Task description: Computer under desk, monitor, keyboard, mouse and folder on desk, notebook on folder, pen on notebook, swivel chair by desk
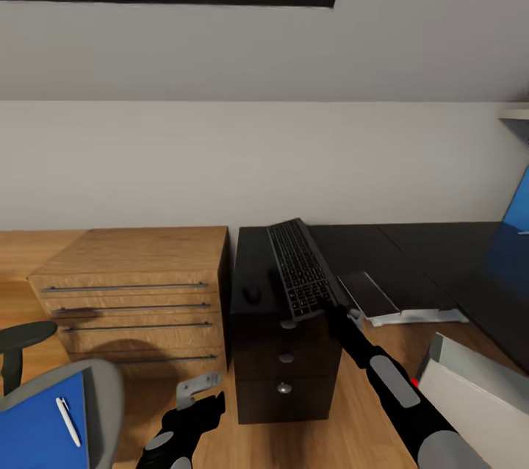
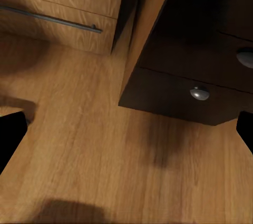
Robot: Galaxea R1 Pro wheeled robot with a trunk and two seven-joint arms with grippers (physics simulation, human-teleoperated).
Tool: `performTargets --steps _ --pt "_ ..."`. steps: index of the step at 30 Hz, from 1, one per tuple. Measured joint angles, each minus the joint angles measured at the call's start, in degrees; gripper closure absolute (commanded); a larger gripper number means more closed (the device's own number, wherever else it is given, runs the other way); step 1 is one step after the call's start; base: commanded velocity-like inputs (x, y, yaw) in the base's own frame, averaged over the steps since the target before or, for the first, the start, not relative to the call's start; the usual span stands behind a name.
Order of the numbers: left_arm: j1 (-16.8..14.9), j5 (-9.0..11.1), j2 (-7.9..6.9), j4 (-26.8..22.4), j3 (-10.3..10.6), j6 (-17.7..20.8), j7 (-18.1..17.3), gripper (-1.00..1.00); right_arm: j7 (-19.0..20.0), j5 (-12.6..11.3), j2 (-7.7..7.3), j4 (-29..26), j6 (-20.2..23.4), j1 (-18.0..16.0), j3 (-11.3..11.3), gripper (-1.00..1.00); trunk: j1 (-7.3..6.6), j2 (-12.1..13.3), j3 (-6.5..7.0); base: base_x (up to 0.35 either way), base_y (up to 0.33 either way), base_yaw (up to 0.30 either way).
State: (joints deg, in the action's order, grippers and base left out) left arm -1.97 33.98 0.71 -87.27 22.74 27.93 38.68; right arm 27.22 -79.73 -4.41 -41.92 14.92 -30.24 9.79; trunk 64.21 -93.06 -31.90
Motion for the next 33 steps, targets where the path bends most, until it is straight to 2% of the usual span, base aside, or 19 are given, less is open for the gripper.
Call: performTargets --steps 2,4,7,8,12,16,17,19,24,32,33 --pt "0.0 0.0 0.00 0.0 0.3 0.0 0.2 -1.00 -1.1 0.0 -0.03 -1.5 0.0 0.6 0.0 1.00 -0.43 0.8 0.36 -0.164 0.000 0.000" --pt "0.0 0.0 0.00 0.0 0.4 0.0 0.3 -1.00 -3.2 -0.2 -0.07 -5.5 0.0 2.4 0.0 1.00 -0.85 1.6 0.72 -0.282 -0.008 0.000" --pt "0.0 0.2 0.00 0.1 0.5 0.0 0.5 -1.00 -9.3 -0.3 -0.11 -15.0 0.1 7.3 -0.1 1.00 -1.50 2.8 1.25 -0.310 -0.105 0.000" --pt "0.0 0.1 0.00 0.1 0.6 0.1 0.5 -1.00 -12.7 -0.5 -0.18 -19.9 0.1 9.6 -0.1 1.00 -1.73 3.2 1.43 -0.298 -0.183 0.000" --pt "0.0 0.0 0.00 0.2 0.7 0.1 0.5 -1.00 -19.3 -1.2 -0.41 -28.3 0.4 13.2 -0.2 1.00 -2.61 4.8 2.15 -0.289 -0.220 0.000" --pt "0.0 0.0 0.00 0.2 0.7 0.2 0.6 -1.00 -21.5 -3.1 -0.59 -31.1 0.6 14.4 -0.3 1.00 -3.48 6.4 2.87 -0.285 -0.239 0.000" --pt "0.0 0.0 0.00 0.2 0.9 0.2 0.6 -1.00 -21.8 -4.4 -1.37 -31.8 0.6 14.7 -0.5 1.00 -3.70 6.8 3.05 -0.284 -0.245 0.000" --pt "0.0 0.0 0.00 0.2 1.2 0.2 0.6 -1.00 -21.9 -4.8 -2.04 -31.9 0.6 14.8 -0.4 1.00 -4.14 7.6 3.41 -0.284 -0.246 0.000" --pt "0.0 -0.1 0.00 0.2 2.3 0.2 0.7 -1.00 -22.1 -5.3 -2.76 -32.0 0.5 14.9 -0.4 1.00 -5.24 9.6 4.31 -0.284 -0.247 0.000" --pt "0.0 -0.1 -0.01 0.2 2.4 0.2 0.7 -1.00 -22.2 -5.4 -2.84 -32.0 0.5 14.9 -0.4 1.00 -7.00 12.8 5.75 -0.284 -0.247 0.000" --pt "0.0 -0.1 -0.01 0.2 2.3 0.2 0.6 -1.00 -22.3 -5.2 -2.91 -31.4 0.5 14.9 -1.6 1.00 -7.22 13.2 5.92 -0.283 -0.247 0.000"
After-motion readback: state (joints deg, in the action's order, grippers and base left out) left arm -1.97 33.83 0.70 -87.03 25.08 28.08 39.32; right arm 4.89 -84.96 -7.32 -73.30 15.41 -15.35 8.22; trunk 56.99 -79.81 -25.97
